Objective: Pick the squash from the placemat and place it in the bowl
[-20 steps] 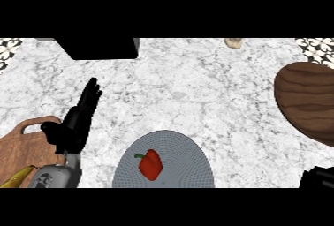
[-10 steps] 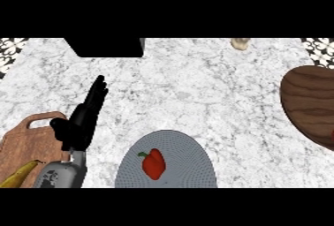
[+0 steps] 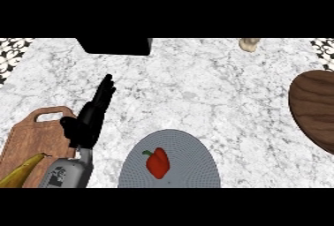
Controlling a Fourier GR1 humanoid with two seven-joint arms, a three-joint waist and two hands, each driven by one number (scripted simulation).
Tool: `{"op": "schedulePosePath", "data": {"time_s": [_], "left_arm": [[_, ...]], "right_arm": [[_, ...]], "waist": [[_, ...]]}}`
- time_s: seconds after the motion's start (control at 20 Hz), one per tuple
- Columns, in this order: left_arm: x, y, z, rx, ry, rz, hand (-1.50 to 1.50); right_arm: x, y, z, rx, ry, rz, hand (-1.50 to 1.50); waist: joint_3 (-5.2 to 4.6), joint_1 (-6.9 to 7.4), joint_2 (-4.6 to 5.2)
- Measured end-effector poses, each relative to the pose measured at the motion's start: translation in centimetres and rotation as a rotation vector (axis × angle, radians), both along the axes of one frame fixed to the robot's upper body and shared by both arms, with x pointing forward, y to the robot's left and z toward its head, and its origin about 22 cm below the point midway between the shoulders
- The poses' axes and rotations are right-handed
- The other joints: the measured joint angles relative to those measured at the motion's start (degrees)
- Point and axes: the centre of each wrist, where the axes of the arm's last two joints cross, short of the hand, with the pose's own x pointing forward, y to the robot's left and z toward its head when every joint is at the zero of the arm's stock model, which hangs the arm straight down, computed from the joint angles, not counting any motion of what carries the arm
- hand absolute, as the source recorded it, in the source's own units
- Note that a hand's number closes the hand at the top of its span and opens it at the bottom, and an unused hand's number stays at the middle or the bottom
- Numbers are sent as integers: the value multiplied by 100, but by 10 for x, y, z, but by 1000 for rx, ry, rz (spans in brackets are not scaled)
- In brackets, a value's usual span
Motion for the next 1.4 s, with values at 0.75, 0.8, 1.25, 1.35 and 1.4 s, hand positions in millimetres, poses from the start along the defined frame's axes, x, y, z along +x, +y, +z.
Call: {"op": "schedulePosePath", "data": {"time_s": [0.75,0.8,1.25,1.35,1.4], "left_arm": [[1,8,-1,-6,4,-6,0],[1,6,-1,-6,4,-8,0],[2,7,2,0,4,18,0],[2,8,3,-3,6,14,0],[1,8,4,-2,4,12,0]], "right_arm": [[41,-25,-62,92,304,108,-150],[45,-24,-61,115,294,109,-150],[48,-45,-32,348,187,38,-150],[48,-49,-25,391,199,19,-150],[46,-53,-22,409,206,4,-150]], "waist": [[13,30,14],[14,25,13],[10,-103,-14],[9,-96,-14],[11,-79,-9]]}}
